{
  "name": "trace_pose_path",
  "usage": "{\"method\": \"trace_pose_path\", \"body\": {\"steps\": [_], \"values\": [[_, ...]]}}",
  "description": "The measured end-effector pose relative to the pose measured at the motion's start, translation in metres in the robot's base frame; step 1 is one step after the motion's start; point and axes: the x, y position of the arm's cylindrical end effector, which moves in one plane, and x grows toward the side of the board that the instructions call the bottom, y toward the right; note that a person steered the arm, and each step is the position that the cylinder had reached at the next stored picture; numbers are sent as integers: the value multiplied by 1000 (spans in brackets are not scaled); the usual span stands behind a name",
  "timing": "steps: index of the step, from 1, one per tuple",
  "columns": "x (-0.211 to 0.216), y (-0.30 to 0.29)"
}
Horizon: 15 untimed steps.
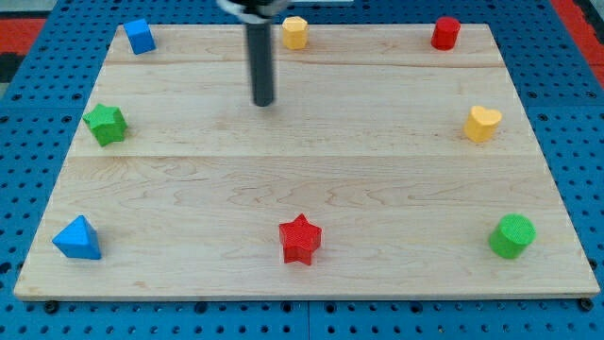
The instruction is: Push the blue cube closer to yellow hexagon
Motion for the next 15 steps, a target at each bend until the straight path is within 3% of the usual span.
{"method": "trace_pose_path", "body": {"steps": [2,3,4,6,7,9,11,13,15], "values": [[-25,-193],[-36,-212],[-45,-211],[-147,-206],[-152,-189],[-115,-134],[-86,-131],[-102,-71],[-63,-66]]}}
